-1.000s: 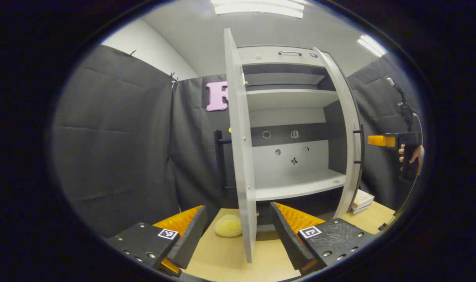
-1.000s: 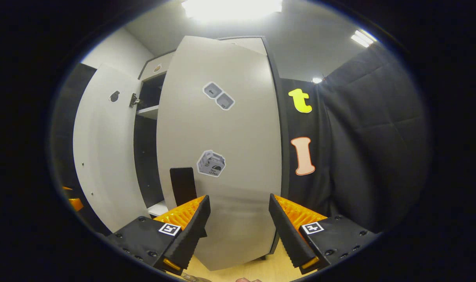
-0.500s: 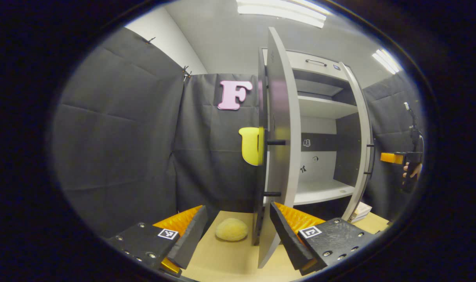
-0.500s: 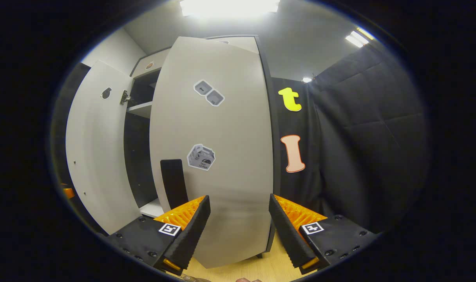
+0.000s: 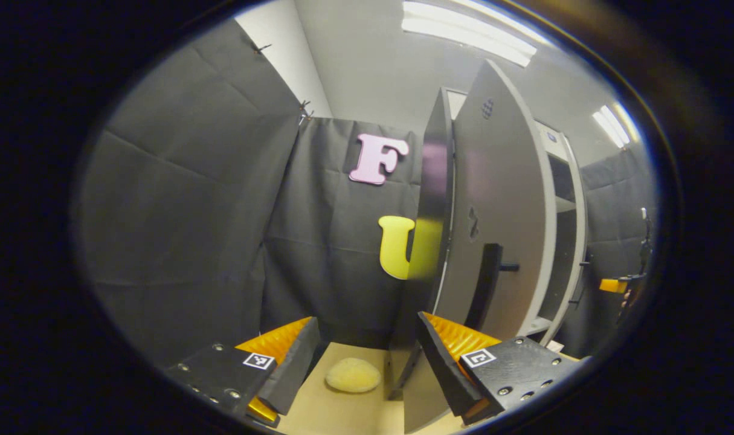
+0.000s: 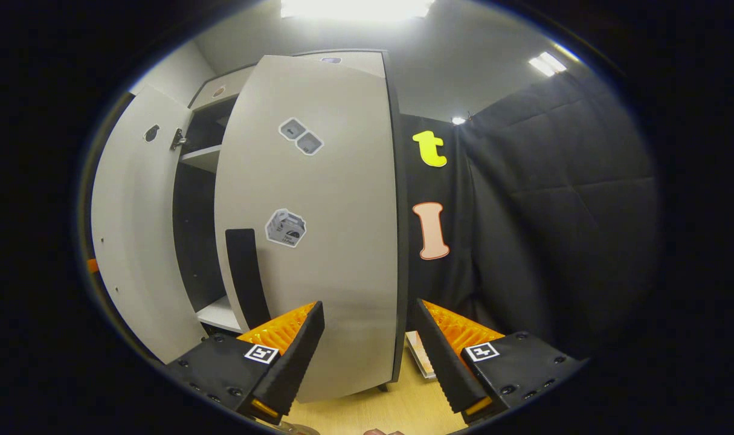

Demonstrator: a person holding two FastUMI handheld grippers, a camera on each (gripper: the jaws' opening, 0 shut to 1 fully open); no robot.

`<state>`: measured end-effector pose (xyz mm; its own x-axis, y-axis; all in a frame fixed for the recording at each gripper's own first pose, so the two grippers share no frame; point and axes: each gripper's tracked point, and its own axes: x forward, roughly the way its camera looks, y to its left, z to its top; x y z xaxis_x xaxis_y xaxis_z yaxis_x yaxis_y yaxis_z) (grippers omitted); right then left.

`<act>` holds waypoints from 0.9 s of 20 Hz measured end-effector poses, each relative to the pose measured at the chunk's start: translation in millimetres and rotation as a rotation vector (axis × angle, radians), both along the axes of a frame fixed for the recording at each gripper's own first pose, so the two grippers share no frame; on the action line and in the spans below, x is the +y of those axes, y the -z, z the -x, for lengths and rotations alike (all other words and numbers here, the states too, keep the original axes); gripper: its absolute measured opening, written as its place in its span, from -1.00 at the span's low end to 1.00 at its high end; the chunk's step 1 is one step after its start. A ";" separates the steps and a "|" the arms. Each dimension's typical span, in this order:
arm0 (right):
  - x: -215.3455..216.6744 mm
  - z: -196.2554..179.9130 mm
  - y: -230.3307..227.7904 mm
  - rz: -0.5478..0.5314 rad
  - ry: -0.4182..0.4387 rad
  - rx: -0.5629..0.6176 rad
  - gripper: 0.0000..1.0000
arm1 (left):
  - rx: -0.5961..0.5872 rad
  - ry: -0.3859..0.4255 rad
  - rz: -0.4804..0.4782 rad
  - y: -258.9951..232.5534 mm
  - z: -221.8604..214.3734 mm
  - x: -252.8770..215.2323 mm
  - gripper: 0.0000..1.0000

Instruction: Grasp the bottle in the cabinet with the left hand and place it on the coaster, then close the right door with the right hand and the left door with the left hand.

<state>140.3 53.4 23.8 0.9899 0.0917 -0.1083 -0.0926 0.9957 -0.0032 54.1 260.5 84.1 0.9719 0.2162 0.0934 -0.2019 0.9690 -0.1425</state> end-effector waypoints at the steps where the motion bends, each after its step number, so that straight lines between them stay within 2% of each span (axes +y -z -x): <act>1: -3.9 1.7 -0.1 0.003 0.008 0.001 0.92 | -0.004 0.009 0.011 -1.8 -4.9 1.8 0.91; 7: -23.7 9.9 1.9 -0.014 0.062 0.002 0.92 | -0.007 0.085 0.019 -15.4 -27.5 3.8 0.94; 11: -38.9 19.7 7.8 -0.015 0.101 0.013 0.92 | 0.004 0.150 -0.046 -35.1 -43.8 -13.9 0.87; 15: -48.6 29.0 17.5 -0.035 0.125 0.033 0.92 | 0.043 0.224 -0.103 -33.7 -55.9 -37.5 0.94; 18: -53.9 33.4 23.9 -0.051 0.140 0.045 0.92 | 0.060 0.219 -0.140 -32.8 -51.7 -41.5 0.88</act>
<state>106.9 -0.5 -0.1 0.9877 -0.0404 -0.1513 0.0483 0.9976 0.0489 105.8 219.0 116.9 0.9988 -0.0107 0.0488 0.0107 0.9999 0.0016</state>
